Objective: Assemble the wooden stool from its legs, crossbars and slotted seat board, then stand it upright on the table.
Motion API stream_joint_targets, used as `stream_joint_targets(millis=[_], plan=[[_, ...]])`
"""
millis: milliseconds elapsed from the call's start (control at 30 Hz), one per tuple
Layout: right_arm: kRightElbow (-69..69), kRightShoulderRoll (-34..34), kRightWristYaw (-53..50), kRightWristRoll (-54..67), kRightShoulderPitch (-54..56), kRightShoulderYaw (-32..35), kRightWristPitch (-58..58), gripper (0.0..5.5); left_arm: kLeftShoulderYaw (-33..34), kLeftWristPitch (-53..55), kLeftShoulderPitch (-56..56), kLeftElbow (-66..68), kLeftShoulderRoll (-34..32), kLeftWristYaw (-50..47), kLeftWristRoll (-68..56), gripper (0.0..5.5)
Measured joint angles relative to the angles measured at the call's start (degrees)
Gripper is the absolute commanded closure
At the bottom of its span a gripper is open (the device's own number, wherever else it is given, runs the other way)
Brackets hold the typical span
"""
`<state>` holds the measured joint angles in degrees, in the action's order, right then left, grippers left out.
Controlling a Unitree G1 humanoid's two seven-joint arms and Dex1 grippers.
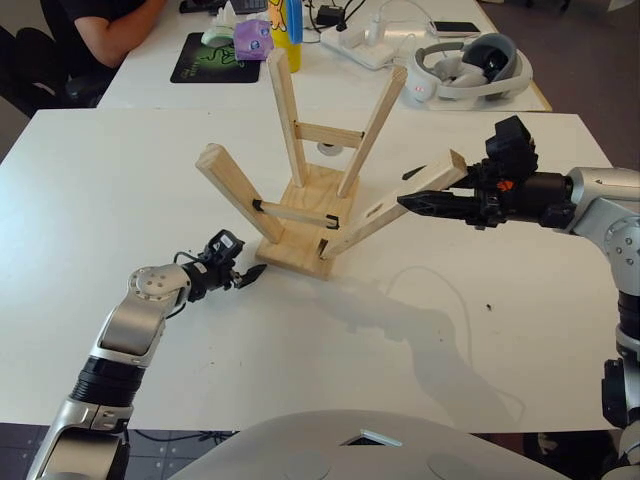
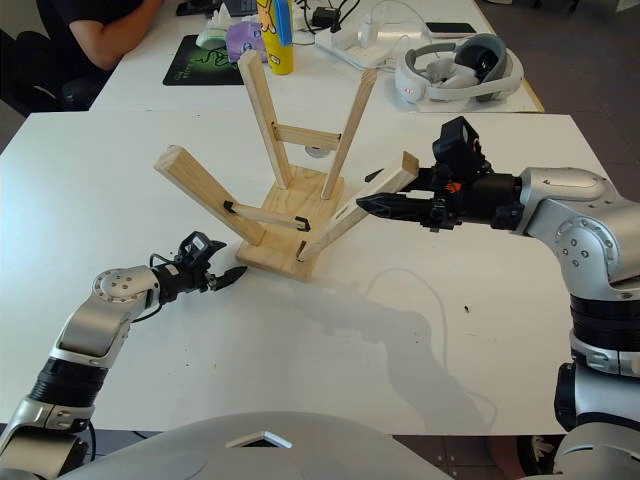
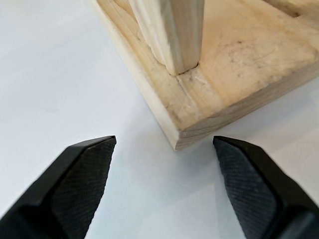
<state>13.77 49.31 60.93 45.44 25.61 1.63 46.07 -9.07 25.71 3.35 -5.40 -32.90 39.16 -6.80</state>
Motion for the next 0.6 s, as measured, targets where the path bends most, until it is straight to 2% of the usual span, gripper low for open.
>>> stream_joint_targets(millis=[133,600], plan=[[-1.0,-1.4,0.8,-2.9,1.0,-2.7,-2.3,3.43,-0.5,0.3,0.4,0.0,0.6,0.4,0.0,1.89],[-3.1,-2.4,2.8,-7.7,4.2,-5.2,-4.0,3.43,-1.1,0.6,1.0,0.3,1.6,0.8,0.1,1.89]])
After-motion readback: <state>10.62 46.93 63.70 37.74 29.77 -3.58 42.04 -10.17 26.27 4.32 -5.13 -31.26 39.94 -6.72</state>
